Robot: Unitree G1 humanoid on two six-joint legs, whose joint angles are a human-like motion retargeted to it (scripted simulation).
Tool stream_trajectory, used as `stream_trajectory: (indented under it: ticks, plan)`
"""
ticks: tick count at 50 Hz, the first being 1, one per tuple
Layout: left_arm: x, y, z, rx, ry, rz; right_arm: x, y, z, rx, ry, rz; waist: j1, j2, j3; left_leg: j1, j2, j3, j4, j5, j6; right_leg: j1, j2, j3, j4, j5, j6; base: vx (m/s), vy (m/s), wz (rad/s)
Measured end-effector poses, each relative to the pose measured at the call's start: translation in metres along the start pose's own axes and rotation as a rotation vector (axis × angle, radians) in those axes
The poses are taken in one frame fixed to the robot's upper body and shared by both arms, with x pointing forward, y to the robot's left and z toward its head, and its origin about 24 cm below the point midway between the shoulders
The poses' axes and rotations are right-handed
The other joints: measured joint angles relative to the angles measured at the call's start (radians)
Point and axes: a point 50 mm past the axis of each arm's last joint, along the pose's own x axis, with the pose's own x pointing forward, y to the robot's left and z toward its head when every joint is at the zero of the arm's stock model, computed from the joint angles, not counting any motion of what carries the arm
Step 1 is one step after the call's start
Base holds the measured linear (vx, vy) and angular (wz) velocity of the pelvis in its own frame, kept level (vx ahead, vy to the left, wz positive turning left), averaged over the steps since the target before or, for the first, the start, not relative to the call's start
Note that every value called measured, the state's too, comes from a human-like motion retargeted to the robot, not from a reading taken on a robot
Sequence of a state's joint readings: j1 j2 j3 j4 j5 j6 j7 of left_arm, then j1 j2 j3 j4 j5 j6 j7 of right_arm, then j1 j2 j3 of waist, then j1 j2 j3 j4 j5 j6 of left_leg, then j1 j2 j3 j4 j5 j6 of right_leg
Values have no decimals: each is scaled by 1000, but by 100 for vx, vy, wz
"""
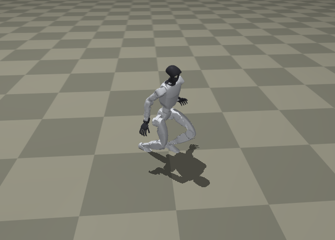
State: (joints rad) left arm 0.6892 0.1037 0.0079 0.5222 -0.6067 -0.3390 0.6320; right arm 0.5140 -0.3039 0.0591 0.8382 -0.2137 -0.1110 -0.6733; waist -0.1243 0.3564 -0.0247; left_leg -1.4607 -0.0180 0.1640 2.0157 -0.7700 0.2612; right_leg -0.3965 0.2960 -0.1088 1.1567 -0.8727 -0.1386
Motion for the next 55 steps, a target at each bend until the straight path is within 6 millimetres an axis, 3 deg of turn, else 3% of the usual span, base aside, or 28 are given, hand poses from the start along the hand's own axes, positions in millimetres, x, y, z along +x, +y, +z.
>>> stream_trajectory:
  ticks: [3, 6, 9, 12, 15, 17, 18, 20, 22, 25, 29, 33, 38, 40, 45, 47, 50, 51, 55]
  plan:
    - [5, 26, -17, 36, 42, 210, 0, -1, 20, -30, -191, 73, 82, -21, -30, -39, -16, -101, -225, -29, -3, -28, 84, -22, -27, 0, 4, 20, -9, -125]
    - [18, 41, -8, 44, 9, 345, -2, -4, 46, -42, -387, 144, 127, -74, -63, -77, -21, -208, -238, -39, -1, -55, 137, -56, 9, 0, 2, 28, -15, -49]
    - [43, 25, 38, 16, -145, 342, -13, -8, 75, 5, -568, 249, 94, -254, -74, -58, -63, -148, -232, -43, 1, -67, 36, -73, 158, 0, 51, 37, -13, 85]
    - [47, -24, 96, 5, -383, 132, -22, -16, 103, 71, -703, 336, 59, -399, -79, 26, -118, -49, -270, -14, -4, -19, -65, -48, 259, 29, 139, 47, -2, 122]
    - [18, -85, 155, 43, -684, -203, -32, -30, 138, 186, -835, 433, 66, -453, -118, 167, -125, -51, -423, 81, -59, -18, -79, 2, 191, 277, 256, 51, 3, 22]
    - [-17, -118, 179, 87, -861, -458, -40, -41, 160, 266, -905, 519, 78, -450, -164, 292, -117, -83, -598, 217, -142, -33, -84, 31, 126, 550, 354, 55, 1, -35]
    - [-37, -130, 186, 108, -938, -587, -44, -45, 170, 304, -936, 567, 81, -441, -193, 356, -106, -102, -705, 333, -207, -47, -83, 36, 88, 708, 389, 55, -6, -49]
    - [-74, -147, 192, 142, -1049, -828, -50, -51, 185, 366, -981, 650, 82, -419, -266, 455, -77, -126, -922, 668, -376, -97, -122, -1, 24, 951, 400, 52, -9, -43]
    - [-102, -153, 191, 147, -1108, -1002, -50, -55, 195, 403, -1008, 674, 63, -406, -330, 511, -93, -106, -1055, 903, -504, -162, -223, -29, 46, 998, 400, 45, 14, 7]
    - [-132, -155, 189, 143, -1173, -1157, -46, -61, 206, 441, -1035, 646, 9, -411, -362, 596, -193, -45, -1157, 1016, -523, -214, -391, 1, 185, 890, 400, 38, 30, 57]
    - [-145, -156, 183, 198, -1228, -1233, -39, -67, 221, 478, -1069, 566, -45, -399, -312, 721, -305, -66, -1199, 993, -522, -216, -490, 83, 366, 713, 390, 25, 19, 20]
    - [-138, -156, 169, 325, -1211, -1251, -36, -70, 234, 503, -1095, 512, -75, -338, -267, 774, -324, -105, -1159, 903, -503, -260, -495, 108, 523, 557, 306, 4, 7, -33]
    - [-110, -147, 138, 557, -1055, -1245, -37, -69, 239, 563, -1075, 530, -99, -253, -233, 759, -276, -126, -1053, 768, -455, -362, -447, 126, 706, 382, 197, -14, 1, -43]
    - [-96, -138, 124, 653, -968, -1236, -37, -66, 237, 605, -1040, 552, -97, -232, -216, 743, -242, -119, -976, 655, -409, -398, -409, 122, 783, 325, 166, -23, -3, -50]
    - [-68, -113, 99, 794, -769, -1164, -30, -47, 216, 695, -854, 515, -60, -251, -149, 691, -159, -35, -678, -18, -191, -464, -363, 76, 993, 132, 107, -24, -4, -35]
    - [-59, -106, 102, 799, -744, -1109, -24, -33, 204, 680, -758, 438, -15, -289, -112, 695, -147, -18, -645, -103, -155, -471, -348, 70, 996, 157, 112, -16, -4, 6]
    - [-52, -89, 100, 745, -676, -1043, -19, -14, 180, 624, -625, 395, 17, -336, -106, 770, -197, -65, -754, -65, -154, -411, -358, 73, 908, 242, 143, -1, -4, 28]
    - [-50, -82, 101, 717, -654, -1028, -17, -10, 173, 610, -593, 391, 27, -343, -103, 818, -202, -88, -819, -3, -176, -380, -355, 69, 861, 288, 159, 9, -4, 37]
    - [-43, -57, 104, 599, -577, -975, -10, 0, 148, 591, -466, 366, 33, -403, -121, 937, -270, -153, -1058, 411, -320, -319, -406, 74, 769, 436, 218, 9, -6, 109]
